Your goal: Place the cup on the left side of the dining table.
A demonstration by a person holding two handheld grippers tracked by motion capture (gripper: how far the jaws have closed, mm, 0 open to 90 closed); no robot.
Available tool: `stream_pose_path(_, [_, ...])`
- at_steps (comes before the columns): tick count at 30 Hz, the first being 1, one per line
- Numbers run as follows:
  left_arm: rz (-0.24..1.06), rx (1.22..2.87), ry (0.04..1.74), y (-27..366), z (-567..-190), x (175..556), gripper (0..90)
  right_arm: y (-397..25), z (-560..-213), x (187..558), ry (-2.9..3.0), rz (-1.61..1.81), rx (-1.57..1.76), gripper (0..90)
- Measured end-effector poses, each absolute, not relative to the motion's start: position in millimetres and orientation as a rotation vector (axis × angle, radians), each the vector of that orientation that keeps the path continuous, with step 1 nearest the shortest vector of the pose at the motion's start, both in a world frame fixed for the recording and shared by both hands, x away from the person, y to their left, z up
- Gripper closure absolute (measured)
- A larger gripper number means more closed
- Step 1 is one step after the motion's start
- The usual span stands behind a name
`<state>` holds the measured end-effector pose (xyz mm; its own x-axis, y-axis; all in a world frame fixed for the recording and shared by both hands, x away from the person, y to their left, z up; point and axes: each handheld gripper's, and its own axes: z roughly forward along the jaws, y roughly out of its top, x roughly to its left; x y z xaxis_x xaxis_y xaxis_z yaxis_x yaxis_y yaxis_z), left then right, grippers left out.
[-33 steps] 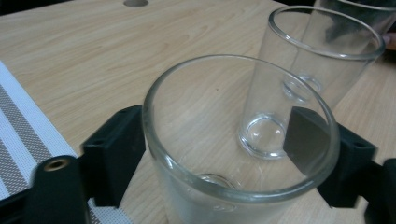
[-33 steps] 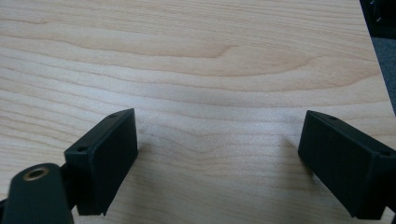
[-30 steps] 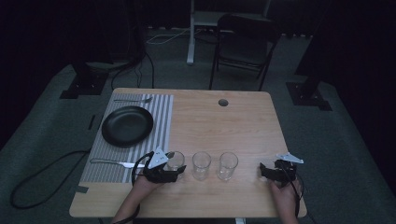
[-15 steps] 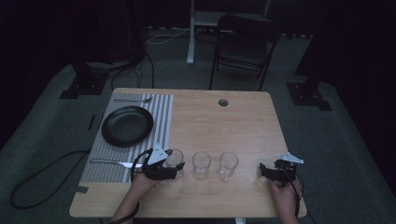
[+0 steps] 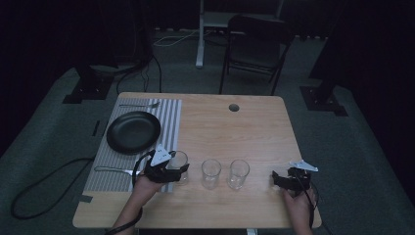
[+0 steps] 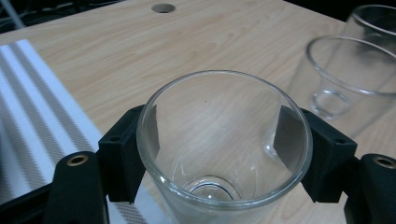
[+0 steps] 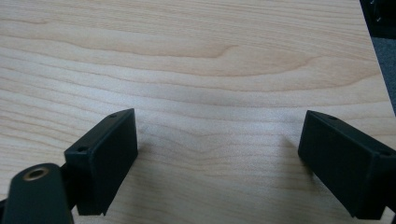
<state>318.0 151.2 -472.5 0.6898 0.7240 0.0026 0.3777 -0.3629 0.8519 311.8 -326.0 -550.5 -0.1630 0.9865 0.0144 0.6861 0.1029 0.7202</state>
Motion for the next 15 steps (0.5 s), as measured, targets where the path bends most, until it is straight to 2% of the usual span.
stream_pose_path(15, [0.596, 1.935, 1.02, 179.8, -457.0, 341.5, 28.6, -326.2, -550.6, 311.8, 1.909, 0.824, 1.626, 11.4])
